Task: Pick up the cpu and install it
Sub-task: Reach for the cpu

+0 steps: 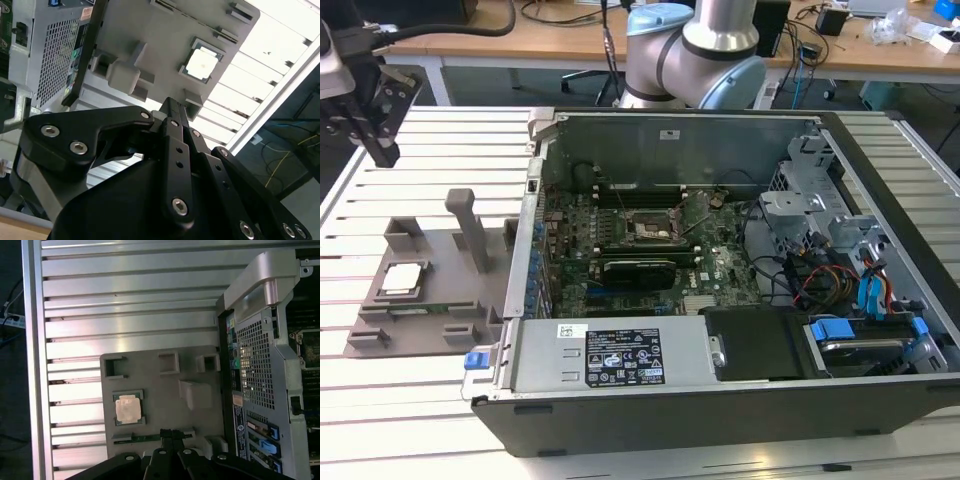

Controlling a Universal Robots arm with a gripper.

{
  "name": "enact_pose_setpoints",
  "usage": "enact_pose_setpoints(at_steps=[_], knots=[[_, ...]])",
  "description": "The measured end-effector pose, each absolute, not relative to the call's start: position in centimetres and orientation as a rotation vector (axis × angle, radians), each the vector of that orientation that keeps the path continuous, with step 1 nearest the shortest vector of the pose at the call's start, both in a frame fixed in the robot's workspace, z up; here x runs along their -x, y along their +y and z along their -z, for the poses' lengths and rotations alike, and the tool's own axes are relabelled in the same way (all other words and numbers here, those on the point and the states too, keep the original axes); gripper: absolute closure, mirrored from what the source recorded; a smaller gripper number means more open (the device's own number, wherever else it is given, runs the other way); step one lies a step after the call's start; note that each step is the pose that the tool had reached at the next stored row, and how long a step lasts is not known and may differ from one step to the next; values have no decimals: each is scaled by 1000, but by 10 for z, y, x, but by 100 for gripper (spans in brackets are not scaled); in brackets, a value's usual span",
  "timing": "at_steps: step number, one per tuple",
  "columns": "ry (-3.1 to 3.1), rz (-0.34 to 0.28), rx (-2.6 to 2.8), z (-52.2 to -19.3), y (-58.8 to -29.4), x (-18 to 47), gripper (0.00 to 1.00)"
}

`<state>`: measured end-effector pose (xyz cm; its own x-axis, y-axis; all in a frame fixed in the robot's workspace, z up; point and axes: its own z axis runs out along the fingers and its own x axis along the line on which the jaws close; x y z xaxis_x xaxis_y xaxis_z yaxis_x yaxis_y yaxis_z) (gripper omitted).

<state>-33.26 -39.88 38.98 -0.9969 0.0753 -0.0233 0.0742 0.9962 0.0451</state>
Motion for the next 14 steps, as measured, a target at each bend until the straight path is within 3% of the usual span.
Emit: enact_pose_setpoints(at_steps=[14], knots=[[3114, -69, -117, -389, -399, 361, 89]])
